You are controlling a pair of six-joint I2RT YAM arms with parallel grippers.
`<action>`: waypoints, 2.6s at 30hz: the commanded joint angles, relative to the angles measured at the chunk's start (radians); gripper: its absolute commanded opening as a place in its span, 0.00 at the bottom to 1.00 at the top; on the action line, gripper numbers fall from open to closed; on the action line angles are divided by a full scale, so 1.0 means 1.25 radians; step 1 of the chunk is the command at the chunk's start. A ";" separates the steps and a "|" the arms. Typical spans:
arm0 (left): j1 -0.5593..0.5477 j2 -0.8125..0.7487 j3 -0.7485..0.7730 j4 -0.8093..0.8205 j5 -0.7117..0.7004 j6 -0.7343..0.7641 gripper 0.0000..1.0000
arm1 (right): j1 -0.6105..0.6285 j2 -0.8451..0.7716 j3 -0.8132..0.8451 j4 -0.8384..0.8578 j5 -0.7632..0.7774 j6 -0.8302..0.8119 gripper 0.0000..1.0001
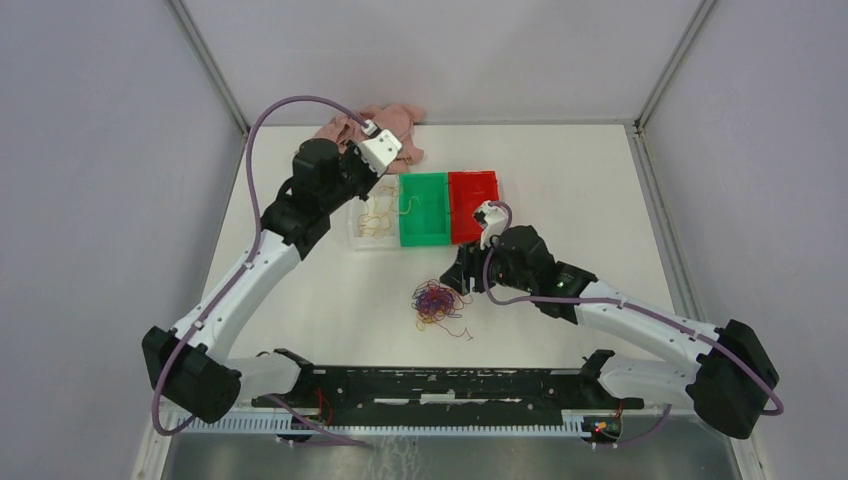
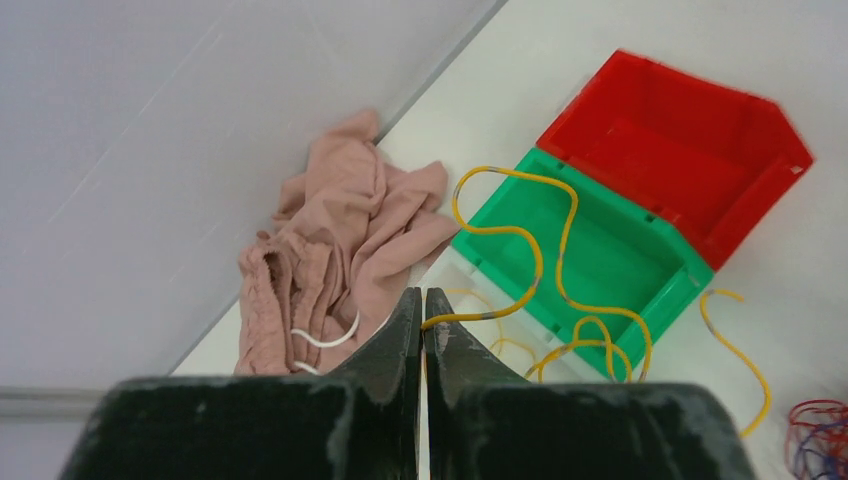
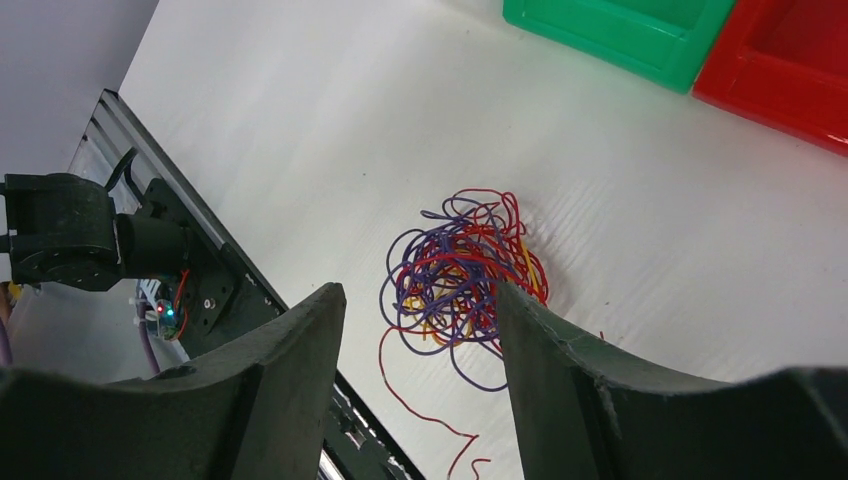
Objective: Untangle the cables
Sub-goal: Untie the cable, then place the cable in the bin.
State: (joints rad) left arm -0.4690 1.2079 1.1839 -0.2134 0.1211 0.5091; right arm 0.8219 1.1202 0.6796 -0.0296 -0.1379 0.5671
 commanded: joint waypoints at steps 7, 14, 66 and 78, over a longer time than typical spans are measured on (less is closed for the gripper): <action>0.106 0.129 0.020 0.117 -0.053 0.093 0.03 | -0.013 -0.014 0.044 0.006 0.031 -0.012 0.64; 0.113 0.201 0.029 0.149 -0.055 0.080 0.03 | -0.022 -0.003 0.042 0.021 0.031 -0.002 0.64; 0.101 0.425 0.055 0.156 -0.071 0.006 0.09 | -0.127 0.005 0.048 0.013 -0.044 0.049 0.60; 0.124 0.481 0.020 0.198 -0.160 0.101 0.06 | -0.135 0.003 0.027 0.019 -0.047 0.056 0.59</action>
State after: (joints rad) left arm -0.3374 1.7981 1.2263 -0.0315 -0.0292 0.5739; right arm 0.6601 1.1336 0.7052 -0.0437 -0.1837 0.6266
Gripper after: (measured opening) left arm 0.072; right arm 0.598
